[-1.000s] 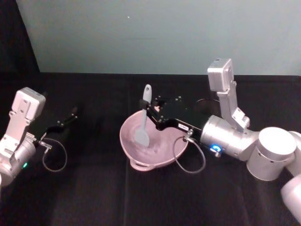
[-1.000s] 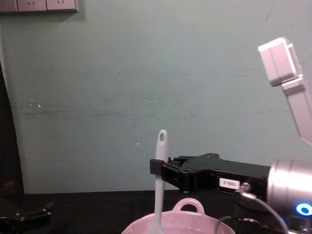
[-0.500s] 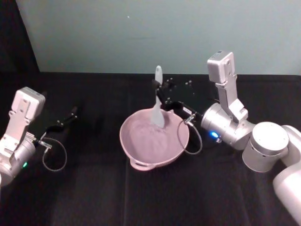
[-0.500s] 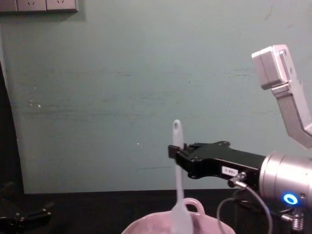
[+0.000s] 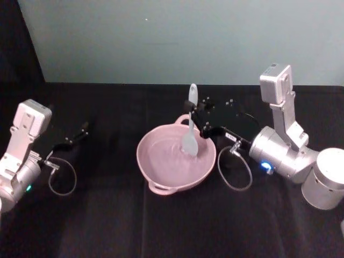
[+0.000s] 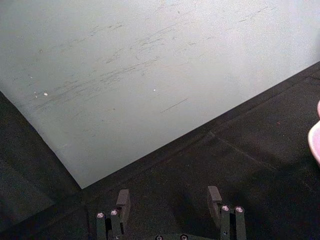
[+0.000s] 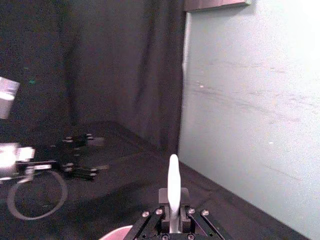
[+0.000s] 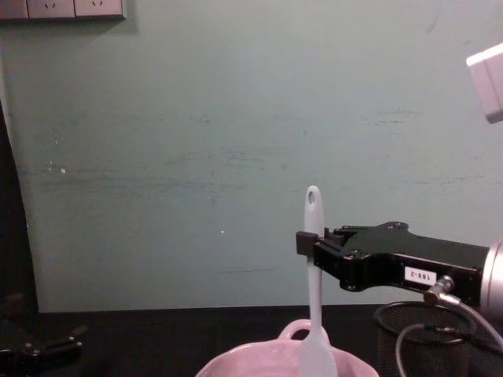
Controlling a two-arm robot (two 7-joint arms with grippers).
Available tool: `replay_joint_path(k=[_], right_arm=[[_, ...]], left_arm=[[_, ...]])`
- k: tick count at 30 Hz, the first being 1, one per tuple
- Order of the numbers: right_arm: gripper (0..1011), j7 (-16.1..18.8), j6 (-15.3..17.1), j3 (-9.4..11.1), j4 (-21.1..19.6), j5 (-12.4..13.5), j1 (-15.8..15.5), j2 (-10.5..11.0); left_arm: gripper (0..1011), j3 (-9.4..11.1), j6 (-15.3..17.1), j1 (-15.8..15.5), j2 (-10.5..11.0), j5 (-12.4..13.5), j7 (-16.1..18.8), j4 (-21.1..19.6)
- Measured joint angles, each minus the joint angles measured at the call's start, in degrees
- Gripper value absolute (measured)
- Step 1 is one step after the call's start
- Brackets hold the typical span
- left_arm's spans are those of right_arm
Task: Use the one hand to pick up the spoon and stir the clear water in the bowl.
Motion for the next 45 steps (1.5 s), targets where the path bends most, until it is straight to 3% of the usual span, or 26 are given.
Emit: replay_joint_path(k=[8,15,22,28,37,45], right_arm=[[118,2.7,1.1,-1.5,-2.1,2.2,-1.2,0.3],[118,3.2,0.6,-3.5,1.2,2.8,0.9,-2.2],[118,1.8,-2.9,-4.3,7.6,1.2,4.3,-5.7],[118,-1.2,-6.3,-3.0,11.0,-1.6,5.6,-6.9],[118,-1.8,-6.8,-0.4,8.4,-3.1,3.9,-5.0],[118,1.2,-3.2,0.8,2.0,-0.2,-0.1,-1.7]], left_arm=[[1011,0.0,0.0,0.0,0.0,0.0,0.0,0.0],[1011,0.0,0.0,0.0,0.0,0.0,0.0,0.0],[1011,0.0,0.0,0.0,0.0,0.0,0.0,0.0],[1011,0.0,0.0,0.0,0.0,0.0,0.0,0.0],[1011,0.0,0.0,0.0,0.0,0.0,0.0,0.0],[1011,0.0,0.0,0.0,0.0,0.0,0.0,0.0]])
